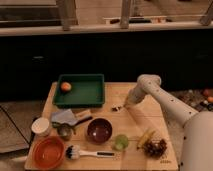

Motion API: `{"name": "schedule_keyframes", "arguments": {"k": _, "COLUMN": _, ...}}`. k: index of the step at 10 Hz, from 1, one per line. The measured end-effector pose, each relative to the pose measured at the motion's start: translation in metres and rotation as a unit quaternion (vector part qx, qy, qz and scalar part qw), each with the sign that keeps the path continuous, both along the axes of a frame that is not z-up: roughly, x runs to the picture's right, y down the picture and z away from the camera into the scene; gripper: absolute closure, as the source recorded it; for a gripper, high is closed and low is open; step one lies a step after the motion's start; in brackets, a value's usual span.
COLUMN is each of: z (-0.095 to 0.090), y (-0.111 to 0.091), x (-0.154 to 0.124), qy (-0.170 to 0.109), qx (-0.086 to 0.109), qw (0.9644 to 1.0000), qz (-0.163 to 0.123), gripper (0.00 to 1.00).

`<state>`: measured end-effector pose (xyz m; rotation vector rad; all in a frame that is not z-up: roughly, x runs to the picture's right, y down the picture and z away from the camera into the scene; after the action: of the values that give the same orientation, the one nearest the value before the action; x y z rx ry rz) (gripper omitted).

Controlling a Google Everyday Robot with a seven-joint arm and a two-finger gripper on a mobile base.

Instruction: Place fork in purple bowl

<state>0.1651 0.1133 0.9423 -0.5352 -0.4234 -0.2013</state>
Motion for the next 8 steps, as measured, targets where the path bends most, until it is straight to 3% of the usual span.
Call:
{"name": "schedule_keyframes", "arguments": {"k": 5, "z": -0.0001, "y": 0.0003, "x": 0.0003, "qy": 0.000, "qx": 0.000, "qw": 1.0000, "qz": 0.000, "gripper": 0.24}}
{"name": "schedule_keyframes", "arguments": {"k": 8, "z": -0.0010, "y": -0.0017, "x": 0.0013, "qy": 0.001, "qx": 0.001, "qw": 1.0000, "qz": 0.000, "gripper": 0.20}}
